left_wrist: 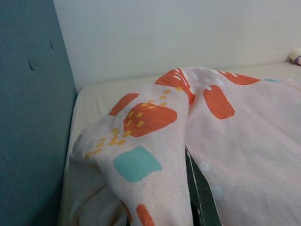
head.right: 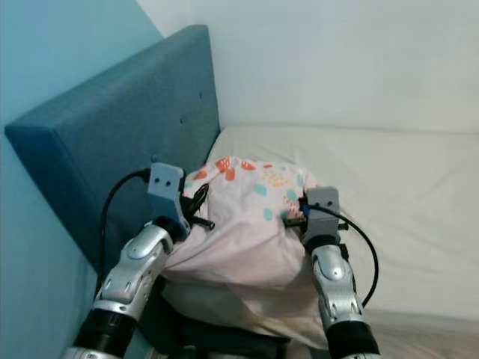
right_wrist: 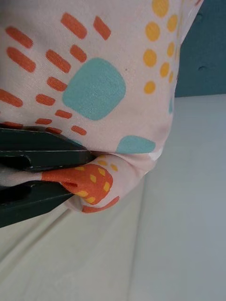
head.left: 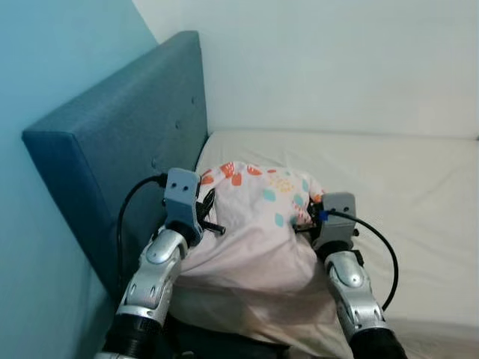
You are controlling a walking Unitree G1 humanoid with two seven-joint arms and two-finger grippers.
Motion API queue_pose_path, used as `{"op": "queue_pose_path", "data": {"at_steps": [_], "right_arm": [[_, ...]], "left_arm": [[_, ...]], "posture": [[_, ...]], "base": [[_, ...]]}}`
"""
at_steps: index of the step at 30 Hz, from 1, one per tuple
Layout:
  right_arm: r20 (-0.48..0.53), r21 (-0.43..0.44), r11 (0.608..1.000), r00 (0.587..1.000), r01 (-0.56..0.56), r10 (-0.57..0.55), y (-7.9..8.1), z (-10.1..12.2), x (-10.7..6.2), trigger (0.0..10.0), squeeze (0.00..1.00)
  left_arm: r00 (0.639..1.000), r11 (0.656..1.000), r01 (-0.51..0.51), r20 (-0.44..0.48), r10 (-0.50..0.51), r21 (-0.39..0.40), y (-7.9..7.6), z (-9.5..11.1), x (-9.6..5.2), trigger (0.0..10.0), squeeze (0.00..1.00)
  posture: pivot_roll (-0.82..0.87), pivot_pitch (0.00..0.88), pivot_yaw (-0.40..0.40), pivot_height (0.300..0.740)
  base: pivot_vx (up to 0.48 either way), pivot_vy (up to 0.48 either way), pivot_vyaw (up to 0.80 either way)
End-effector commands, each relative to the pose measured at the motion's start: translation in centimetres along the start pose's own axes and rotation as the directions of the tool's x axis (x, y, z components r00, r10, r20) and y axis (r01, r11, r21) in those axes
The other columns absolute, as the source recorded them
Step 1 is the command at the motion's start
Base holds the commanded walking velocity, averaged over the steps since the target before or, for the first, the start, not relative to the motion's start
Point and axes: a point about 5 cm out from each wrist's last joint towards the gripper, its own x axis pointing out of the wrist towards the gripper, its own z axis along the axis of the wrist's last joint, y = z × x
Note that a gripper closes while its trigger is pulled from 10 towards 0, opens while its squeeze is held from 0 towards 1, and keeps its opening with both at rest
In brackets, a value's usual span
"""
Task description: Clean up the room
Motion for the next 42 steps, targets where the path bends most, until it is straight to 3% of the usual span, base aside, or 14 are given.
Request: {"op": "queue_pose_path", "data": {"at_steps": [1,7,9,12,19,21,22,25,27,28,29,37,39,42], "right_arm": [[0.036,-0.001,1.0,0.999,0.0,0.0,0.2,0.9,0.7,10.0,0.0],[0.032,-0.043,0.999,0.999,-0.007,0.009,0.1,1.6,2.6,10.0,0.0],[0.022,-0.08,0.997,1.0,-0.019,0.021,0.2,2.8,4.6,10.0,0.0],[0.032,-0.105,0.994,0.999,-0.023,0.027,0.5,4.9,6.7,10.0,0.0],[0.127,-0.148,0.989,0.991,-0.013,0.032,0.5,10.2,9.4,10.0,0.0],[0.127,-0.148,0.989,0.991,-0.013,0.032,0.5,10.2,9.4,10.0,0.0],[0.164,-0.169,0.986,0.986,0.003,0.025,0.2,12.2,10.1,10.0,0.0],[0.317,-0.218,0.971,0.948,0.093,-0.019,-0.4,17.2,10.9,10.0,0.0],[0.354,-0.223,0.968,0.935,0.114,-0.029,-0.5,18.0,11.0,10.0,0.0],[0.417,-0.222,0.963,0.908,0.151,-0.046,-0.6,19.4,10.9,10.0,0.0],[0.503,-0.228,0.955,0.863,0.188,-0.05,-0.3,21.2,10.7,10.0,0.0],[0.567,-0.286,0.936,0.824,0.206,-0.008,0.7,23.1,10.6,10.0,0.0],[0.618,-0.32,0.915,0.786,0.247,0.004,0.9,24.8,10.5,10.0,0.0],[0.626,-0.326,0.912,0.779,0.251,0.009,1.0,25.2,10.5,10.0,0.0]], "left_arm": [[0.993,0.997,0.057,0.098,-0.062,0.05,-0.1,2.4,1.2,10.0,0.0],[0.989,0.984,0.052,0.126,-0.074,0.169,1.0,4.5,3.8,10.0,0.0],[0.986,0.967,-0.02,0.162,-0.022,0.254,2.4,7.0,5.9,10.0,0.0],[0.978,0.94,-0.089,0.206,0.02,0.329,3.5,9.7,7.3,10.0,0.0],[0.961,0.931,-0.155,0.27,0.064,0.33,4.7,12.9,8.4,10.0,0.0],[0.961,0.931,-0.155,0.27,0.064,0.33,4.7,12.9,8.4,10.0,0.0],[0.953,0.918,-0.175,0.295,0.067,0.357,4.6,14.1,8.8,10.0,0.0],[0.878,0.855,-0.306,0.472,0.083,0.419,4.2,18.9,9.1,10.0,0.0],[0.848,0.841,-0.343,0.523,0.085,0.419,4.2,20.0,9.0,10.0,0.0],[0.789,0.818,-0.408,0.608,0.092,0.405,4.2,21.8,8.6,10.0,0.0],[0.694,0.771,-0.503,0.714,0.091,0.39,4.3,24.3,7.7,10.0,0.0],[0.616,0.726,-0.575,0.784,0.08,0.378,4.4,26.5,7.1,10.0,0.0],[0.555,0.671,-0.638,0.83,0.061,0.378,4.4,27.7,6.6,10.0,0.0],[0.534,0.634,-0.666,0.845,0.036,0.394,4.3,28.0,6.5,10.0,0.0]], "posture": [[0.02,0.0,0.005,0.625],[0.03,0.026,-0.004,0.625],[0.05,0.066,-0.011,0.625],[0.05,0.097,-0.013,0.625],[0.06,0.129,-0.029,0.625],[0.06,0.129,-0.029,0.625],[0.06,0.138,-0.038,0.625],[0.06,0.153,-0.043,0.625],[0.06,0.153,-0.043,0.625],[0.07,0.158,-0.043,0.625],[0.07,0.162,-0.044,0.625],[0.07,0.158,-0.047,0.625],[0.07,0.161,-0.045,0.625],[0.07,0.167,-0.04,0.625]], "base": [[0.0,0.0,0.0],[0.0,0.0,0.0],[0.0,0.0,0.0],[0.0,0.0,0.0],[0.0,0.0,0.0],[0.0,0.0,0.0],[0.0,0.0,0.0],[0.0,0.0,0.0],[0.0,0.0,0.0],[0.0,0.0,0.0],[0.0,0.0,0.0],[0.0,0.0,0.0],[0.0,0.0,0.0],[0.0,0.0,0.0]]}}
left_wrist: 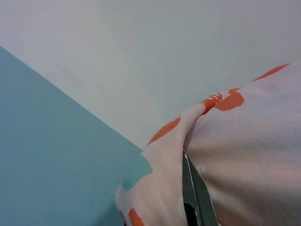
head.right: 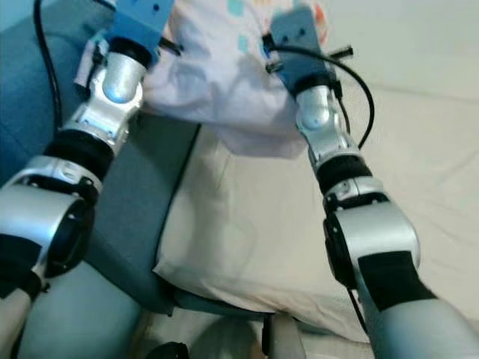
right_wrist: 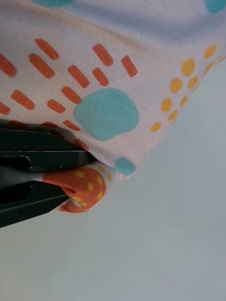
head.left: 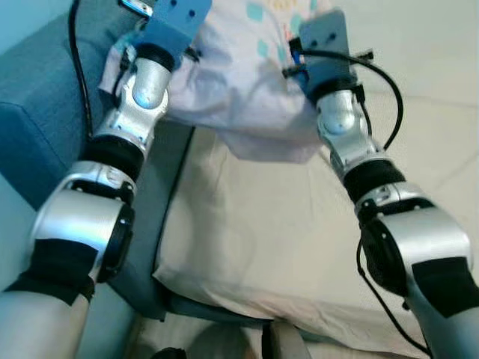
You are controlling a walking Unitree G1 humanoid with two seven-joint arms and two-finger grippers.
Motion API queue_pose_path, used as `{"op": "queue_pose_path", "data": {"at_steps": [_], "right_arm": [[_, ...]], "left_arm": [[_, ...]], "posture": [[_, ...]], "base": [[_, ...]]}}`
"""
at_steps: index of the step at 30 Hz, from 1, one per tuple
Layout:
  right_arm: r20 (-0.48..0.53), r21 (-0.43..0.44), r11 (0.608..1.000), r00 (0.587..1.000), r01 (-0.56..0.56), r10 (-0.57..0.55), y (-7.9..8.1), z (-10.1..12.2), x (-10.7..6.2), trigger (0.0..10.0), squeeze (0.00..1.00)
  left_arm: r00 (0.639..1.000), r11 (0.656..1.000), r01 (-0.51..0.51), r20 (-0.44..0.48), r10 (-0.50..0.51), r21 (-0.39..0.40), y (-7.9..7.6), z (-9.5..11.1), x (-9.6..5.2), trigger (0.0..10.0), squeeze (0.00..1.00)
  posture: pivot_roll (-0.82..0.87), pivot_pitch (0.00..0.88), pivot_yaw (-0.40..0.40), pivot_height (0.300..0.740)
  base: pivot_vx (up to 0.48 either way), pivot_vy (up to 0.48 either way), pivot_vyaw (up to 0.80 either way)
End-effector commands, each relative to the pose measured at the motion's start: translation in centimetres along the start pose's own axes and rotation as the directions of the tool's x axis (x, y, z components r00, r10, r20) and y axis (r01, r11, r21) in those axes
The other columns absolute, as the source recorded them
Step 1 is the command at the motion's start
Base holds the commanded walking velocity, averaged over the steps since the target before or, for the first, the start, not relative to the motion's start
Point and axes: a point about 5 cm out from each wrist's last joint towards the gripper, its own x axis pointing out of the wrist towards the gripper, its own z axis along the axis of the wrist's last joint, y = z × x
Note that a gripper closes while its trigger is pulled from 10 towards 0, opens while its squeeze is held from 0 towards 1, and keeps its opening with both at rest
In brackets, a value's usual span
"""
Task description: Clean up the room
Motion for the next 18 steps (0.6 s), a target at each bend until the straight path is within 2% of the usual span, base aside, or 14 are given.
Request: {"op": "queue_pose_path", "data": {"at_steps": [1,2,3,5,6,8,9,11,12,13,14,16,17,18], "right_arm": [[-0.055,0.015,0.999,0.998,-0.041,0.041,0.5,-1.1,-0.5,10.0,0.0],[-0.129,0.074,0.994,0.987,-0.085,0.094,1.6,-2.4,-1.5,10.0,0.0],[-0.129,0.074,0.994,0.987,-0.085,0.094,1.6,-2.4,-1.5,10.0,0.0],[-0.264,0.195,0.969,0.944,-0.15,0.199,3.9,-5.0,-4.1,10.0,0.0],[-0.264,0.195,0.969,0.944,-0.15,0.199,3.9,-5.0,-4.1,10.0,0.0],[-0.431,0.322,0.93,0.847,-0.177,0.311,7.0,-8.7,-9.1,10.0,0.0],[-0.431,0.322,0.93,0.847,-0.177,0.311,7.0,-8.7,-9.1,10.0,0.0],[-0.544,0.389,0.907,0.753,-0.165,0.37,9.0,-11.0,-13.7,10.0,0.0],[-0.544,0.389,0.907,0.753,-0.165,0.37,9.0,-11.0,-13.7,10.0,0.0],[-0.615,0.431,0.893,0.683,-0.129,0.395,9.6,-12.3,-16.4,10.0,0.0],[-0.615,0.431,0.893,0.683,-0.129,0.395,9.6,-12.3,-16.4,10.0,0.0],[-0.715,0.517,0.855,0.524,-0.049,0.463,10.7,-14.1,-21.0,10.0,0.0],[-0.715,0.517,0.855,0.524,-0.049,0.463,10.7,-14.1,-21.0,10.0,0.0],[-0.737,0.542,0.84,0.461,-0.036,0.495,11.0,-14.7,-22.9,10.0,0.0]], "left_arm": [[0.987,0.999,-0.037,0.157,0.03,0.04,1.1,2.3,1.2,10.0,0.0],[0.991,0.998,0.031,0.131,-0.038,0.061,0.0,1.4,0.2,10.0,0.0],[0.991,0.998,0.031,0.131,-0.038,0.061,0.0,1.4,0.2,10.0,0.0],[0.984,0.985,0.157,0.074,-0.163,0.077,-2.1,-0.5,-1.9,10.0,0.0],[0.984,0.985,0.157,0.074,-0.163,0.077,-2.1,-0.5,-1.9,10.0,0.0],[0.931,0.933,0.359,-0.06,-0.359,-0.011,-5.4,-3.4,-6.1,10.0,0.0],[0.931,0.933,0.359,-0.06,-0.359,-0.011,-5.4,-3.4,-6.1,10.0,0.0],[0.841,0.855,0.51,-0.151,-0.519,-0.096,-8.3,-5.5,-10.9,10.0,0.0],[0.841,0.855,0.51,-0.151,-0.519,-0.096,-8.3,-5.5,-10.9,10.0,0.0],[0.783,0.809,0.572,-0.202,-0.588,-0.136,-9.7,-6.6,-14.0,10.0,0.0],[0.783,0.809,0.572,-0.202,-0.588,-0.136,-9.7,-6.6,-14.0,10.0,0.0],[0.698,0.755,0.624,-0.291,-0.654,-0.202,-11.1,-8.1,-18.5,10.0,0.0],[0.698,0.755,0.624,-0.291,-0.654,-0.202,-11.1,-8.1,-18.5,10.0,0.0],[0.666,0.749,0.616,-0.347,-0.66,-0.244,-11.4,-8.8,-20.0,10.0,0.0]], "posture": [[0.06,0.175,-0.037,0.625],[0.07,0.18,-0.035,0.625],[0.07,0.18,-0.035,0.625],[0.07,0.18,-0.035,0.625],[0.07,0.18,-0.035,0.625],[0.07,0.193,-0.023,0.625],[0.07,0.193,-0.023,0.625],[0.07,0.196,-0.022,0.625],[0.07,0.196,-0.022,0.625],[0.06,0.199,-0.02,0.625],[0.06,0.199,-0.02,0.625],[0.06,0.208,-0.019,0.625],[0.06,0.208,-0.019,0.625],[0.06,0.208,-0.019,0.625]], "base": [[0.0,0.0,0.0],[0.0,0.0,0.0],[0.0,0.0,0.0],[0.0,0.0,0.0],[0.0,0.0,0.0],[0.0,0.0,0.0],[0.0,0.0,0.0],[0.0,0.0,0.0],[0.0,0.0,0.0],[0.0,0.0,0.0],[0.0,0.0,0.0],[0.0,0.0,0.0],[0.0,0.0,0.0],[0.0,0.0,0.0]]}}
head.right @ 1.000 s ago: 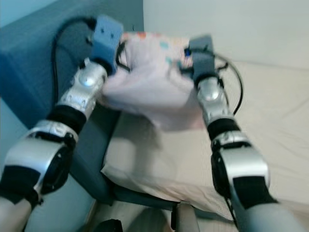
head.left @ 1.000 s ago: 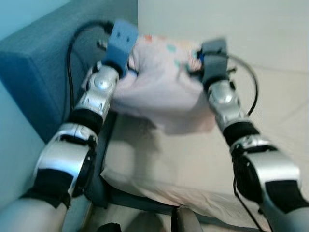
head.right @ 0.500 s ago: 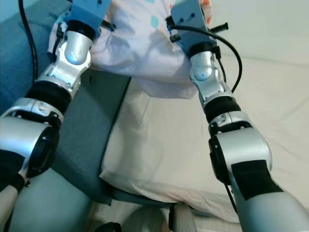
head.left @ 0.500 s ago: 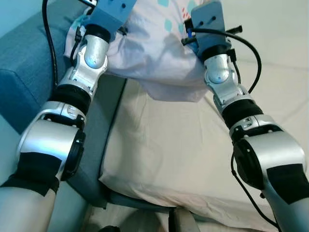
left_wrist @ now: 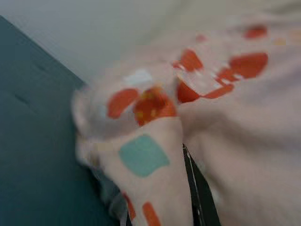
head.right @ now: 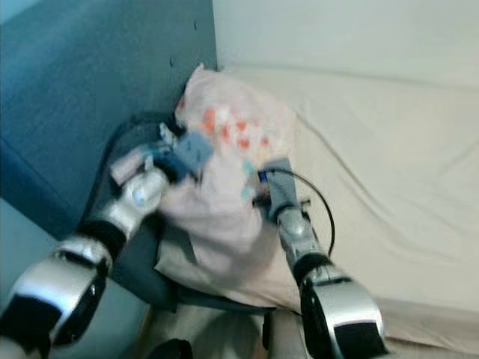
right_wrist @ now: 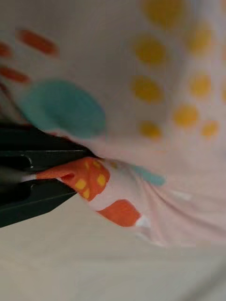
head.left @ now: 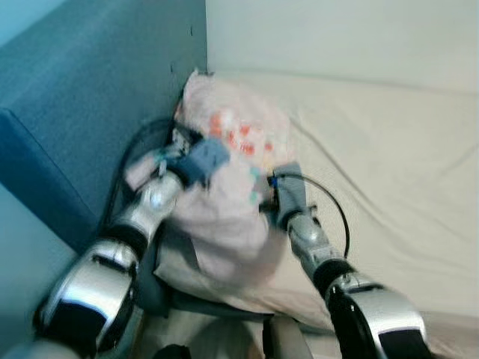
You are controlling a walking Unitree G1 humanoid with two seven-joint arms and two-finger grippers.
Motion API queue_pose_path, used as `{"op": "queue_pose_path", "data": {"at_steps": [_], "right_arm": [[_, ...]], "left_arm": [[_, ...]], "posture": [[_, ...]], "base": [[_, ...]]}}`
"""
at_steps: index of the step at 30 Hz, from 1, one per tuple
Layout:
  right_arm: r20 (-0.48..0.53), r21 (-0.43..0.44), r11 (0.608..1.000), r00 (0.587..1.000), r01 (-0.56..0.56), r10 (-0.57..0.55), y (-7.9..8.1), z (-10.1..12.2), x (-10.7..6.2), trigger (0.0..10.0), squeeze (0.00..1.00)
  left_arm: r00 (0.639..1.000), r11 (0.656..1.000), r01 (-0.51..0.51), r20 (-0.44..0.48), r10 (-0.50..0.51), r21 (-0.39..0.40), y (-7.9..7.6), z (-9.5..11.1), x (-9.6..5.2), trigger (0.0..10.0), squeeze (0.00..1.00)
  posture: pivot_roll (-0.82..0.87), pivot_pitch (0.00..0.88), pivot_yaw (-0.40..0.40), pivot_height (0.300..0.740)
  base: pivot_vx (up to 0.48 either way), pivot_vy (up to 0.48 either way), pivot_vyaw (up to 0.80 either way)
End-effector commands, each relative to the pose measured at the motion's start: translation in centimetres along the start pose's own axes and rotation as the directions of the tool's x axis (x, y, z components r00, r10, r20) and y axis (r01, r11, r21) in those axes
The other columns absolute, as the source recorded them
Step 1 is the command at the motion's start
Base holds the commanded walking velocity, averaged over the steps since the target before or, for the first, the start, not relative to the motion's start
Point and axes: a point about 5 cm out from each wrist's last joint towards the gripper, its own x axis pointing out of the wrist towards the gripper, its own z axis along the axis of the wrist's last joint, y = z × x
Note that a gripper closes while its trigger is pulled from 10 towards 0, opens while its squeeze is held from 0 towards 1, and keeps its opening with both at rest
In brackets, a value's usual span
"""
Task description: Clean up the room
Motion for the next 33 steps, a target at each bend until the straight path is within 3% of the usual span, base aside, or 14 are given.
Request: {"op": "queue_pose_path", "data": {"at_steps": [1,3,6,13,17,18,21,22,23,28,29,30,31,33], "right_arm": [[-0.066,0.037,0.999,0.997,-0.04,0.042,0.8,-1.6,-0.3,10.0,0.0],[-0.168,0.124,0.99,0.982,-0.068,0.088,0.9,-3.7,-0.9,10.0,0.0],[-0.202,0.143,0.987,0.975,-0.068,0.097,0.9,-3.9,-0.9,10.0,0.0],[-0.176,0.095,0.991,0.978,-0.094,0.109,0.5,-2.9,-0.6,10.0,0.0],[-0.128,-0.014,0.999,0.991,-0.051,0.049,-1.3,-1.3,-0.2,10.0,0.0],[-0.128,-0.014,0.999,0.991,-0.051,0.049,-1.3,-1.3,-0.2,10.0,0.0],[-0.058,-0.033,0.992,0.991,0.118,-0.12,-4.5,0.7,-0.1,10.0,0.0],[-0.058,-0.033,0.992,0.991,0.118,-0.12,-4.5,0.7,-0.1,10.0,0.0],[-0.027,-0.024,0.986,0.986,0.165,-0.166,-5.6,1.6,-0.1,10.0,0.0],[-0.027,-0.023,0.988,0.988,0.153,-0.154,-5.4,1.6,-0.1,10.0,0.0],[-0.048,-0.004,0.994,0.993,0.109,-0.109,-4.4,0.9,-0.1,10.0,0.33],[-0.062,0.011,0.997,0.995,0.077,-0.076,-3.7,0.3,-0.1,10.0,0.33],[-0.082,0.035,0.998,0.996,0.043,-0.04,-2.7,-0.4,-0.2,10.0,1.0],[-0.094,0.049,0.998,0.995,0.026,-0.021,-2.1,-0.9,-0.3,10.0,1.0]], "left_arm": [[0.999,0.999,0.033,0.001,-0.033,-0.013,-0.9,0.3,0.2,10.0,0.0],[0.985,0.989,0.049,-0.159,-0.071,-0.137,-1.8,-1.8,-0.5,10.0,0.0],[0.961,0.973,0.098,-0.235,-0.147,-0.21,-2.5,-2.8,-1.0,10.0,0.0],[0.936,0.946,0.113,-0.287,-0.204,-0.304,-3.2,-3.9,-1.8,10.0,0.0],[0.895,0.88,0.181,-0.297,-0.332,-0.439,-4.9,-4.3,-2.3,10.0,0.0],[0.895,0.88,0.181,-0.297,-0.332,-0.439,-4.9,-4.3,-2.3,10.0,0.0],[0.905,0.86,0.183,-0.26,-0.337,-0.477,-5.0,-3.8,-2.0,10.0,0.0],[0.905,0.86,0.183,-0.26,-0.337,-0.477,-5.0,-3.8,-2.0,10.0,0.0],[0.906,0.854,0.174,-0.26,-0.334,-0.49,-5.0,-3.6,-1.9,10.0,0.0],[0.908,0.857,0.177,-0.255,-0.331,-0.483,-5.0,-3.5,-1.8,10.0,0.0],[0.912,0.867,0.168,-0.261,-0.317,-0.468,-4.8,-3.5,-1.7,10.0,0.0],[0.914,0.874,0.161,-0.265,-0.307,-0.458,-4.7,-3.5,-1.7,10.0,0.0],[0.916,0.887,0.148,-0.279,-0.29,-0.437,-4.4,-3.6,-1.7,10.0,1.0],[0.916,0.894,0.14,-0.288,-0.281,-0.426,-4.2,-3.7,-1.7,10.0,1.0]], "posture": [[0.06,0.208,-0.019,0.625],[0.06,0.212,-0.014,0.625],[0.06,0.208,-0.01,0.625],[0.06,0.207,-0.011,0.625],[0.06,0.205,-0.017,0.625],[0.06,0.205,-0.017,0.625],[0.06,0.209,-0.017,0.625],[0.06,0.209,-0.017,0.625],[0.05,0.209,-0.016,0.625],[0.05,0.207,-0.011,0.625],[0.04,0.204,-0.011,0.625],[0.04,0.204,-0.011,0.625],[0.04,0.203,-0.012,0.625],[0.04,0.203,-0.012,0.625]], "base": [[0.0,0.0,0.0],[0.0,0.0,0.0],[0.0,0.0,0.0],[0.0,0.0,0.0],[0.0,0.0,0.0],[0.0,0.0,0.0],[0.0,0.0,0.0],[0.0,0.0,0.0],[0.0,0.0,0.0],[0.0,0.0,0.0],[0.0,0.0,0.0],[0.0,0.0,0.0],[0.0,0.0,0.0],[0.0,0.0,0.0]]}}
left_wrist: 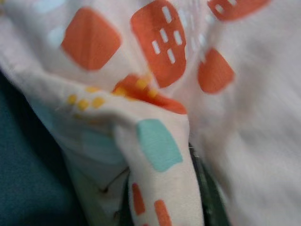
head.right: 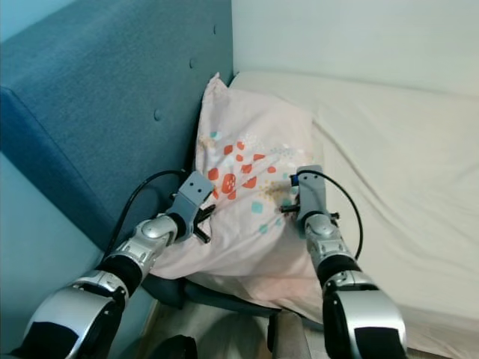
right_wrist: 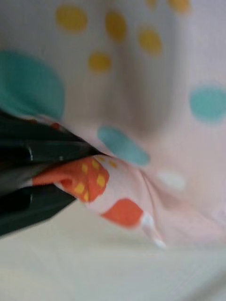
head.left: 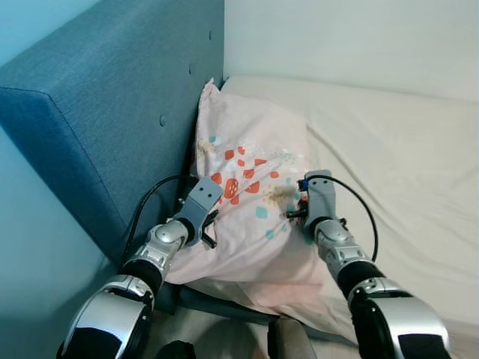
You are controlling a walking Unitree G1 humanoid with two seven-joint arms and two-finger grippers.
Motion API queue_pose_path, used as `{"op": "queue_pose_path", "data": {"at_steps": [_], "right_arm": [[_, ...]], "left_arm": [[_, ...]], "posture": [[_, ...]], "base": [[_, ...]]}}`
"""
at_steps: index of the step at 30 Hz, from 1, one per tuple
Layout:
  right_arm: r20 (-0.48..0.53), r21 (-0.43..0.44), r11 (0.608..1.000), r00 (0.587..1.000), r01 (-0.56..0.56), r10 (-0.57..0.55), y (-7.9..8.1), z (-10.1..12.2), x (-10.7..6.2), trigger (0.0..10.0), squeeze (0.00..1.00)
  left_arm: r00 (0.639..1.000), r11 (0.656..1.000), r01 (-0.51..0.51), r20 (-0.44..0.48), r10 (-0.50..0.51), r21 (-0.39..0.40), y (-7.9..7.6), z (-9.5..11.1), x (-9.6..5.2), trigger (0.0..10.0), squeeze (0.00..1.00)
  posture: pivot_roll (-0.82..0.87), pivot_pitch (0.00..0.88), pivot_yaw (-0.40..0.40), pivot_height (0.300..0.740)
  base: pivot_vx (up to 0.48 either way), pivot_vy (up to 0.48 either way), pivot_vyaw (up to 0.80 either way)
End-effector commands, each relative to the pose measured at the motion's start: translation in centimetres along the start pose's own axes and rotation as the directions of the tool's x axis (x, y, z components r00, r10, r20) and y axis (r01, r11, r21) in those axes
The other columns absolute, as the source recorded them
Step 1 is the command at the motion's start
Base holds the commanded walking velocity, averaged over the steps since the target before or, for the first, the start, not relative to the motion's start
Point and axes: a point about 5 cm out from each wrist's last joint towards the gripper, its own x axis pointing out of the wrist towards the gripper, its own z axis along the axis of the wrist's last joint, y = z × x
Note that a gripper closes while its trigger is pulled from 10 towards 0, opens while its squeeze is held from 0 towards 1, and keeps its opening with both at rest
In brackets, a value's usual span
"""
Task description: Clean up the room
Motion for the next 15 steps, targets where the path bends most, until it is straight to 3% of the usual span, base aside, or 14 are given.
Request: {"op": "queue_pose_path", "data": {"at_steps": [1,3,5,9,10,11,15], "right_arm": [[-0.027,0.028,0.999,0.999,-0.03,0.031,0.7,-0.8,-0.1,10.0,1.0],[-0.052,0.061,0.995,0.996,-0.075,0.078,2.1,-1.7,-0.3,10.0,1.0],[-0.055,0.064,0.995,0.995,-0.078,0.082,2.3,-1.8,-0.3,10.0,1.0],[-0.09,0.053,0.982,0.978,-0.183,0.188,5.7,-3.4,-0.9,10.0,1.0],[-0.091,0.032,0.983,0.979,-0.182,0.184,5.8,-3.6,-1.0,10.0,0.24],[-0.086,0.02,0.985,0.981,-0.173,0.175,5.7,-3.7,-1.1,10.0,0.0],[-0.051,-0.013,0.994,0.993,-0.107,0.106,4.6,-4.0,-1.3,10.0,0.0]], "left_arm": [[0.999,1.0,0.005,-0.032,-0.004,0.028,0.0,-0.8,-0.3,10.0,1.0],[0.999,0.998,-0.018,-0.039,0.02,0.055,0.5,-0.9,-0.4,10.0,1.0],[0.999,0.998,-0.02,-0.039,0.022,0.057,0.6,-0.9,-0.4,10.0,1.0],[0.992,0.982,-0.123,-0.01,0.126,0.147,2.9,0.1,-0.8,10.0,1.0],[0.994,0.988,-0.109,0.014,0.108,0.105,3.1,0.6,-0.8,10.0,0.0],[0.996,0.995,-0.078,0.045,0.075,0.058,3.2,1.1,-0.7,10.0,0.0],[0.989,0.999,0.038,0.143,-0.038,0.006,2.5,1.7,-1.0,10.0,0.0]], "posture": [[0.04,0.203,-0.012,0.625],[0.04,0.2,-0.017,0.625],[0.04,0.2,-0.017,0.625],[0.03,0.192,-0.021,0.625],[0.03,0.181,-0.021,0.625],[0.03,0.17,-0.022,0.625],[0.04,0.15,-0.026,0.625]], "base": [[0.0,0.0,0.0],[0.0,0.0,0.0],[0.0,0.0,0.0],[0.0,0.0,0.0],[0.0,0.0,0.0],[0.0,0.0,0.0],[0.0,0.0,0.0]]}}
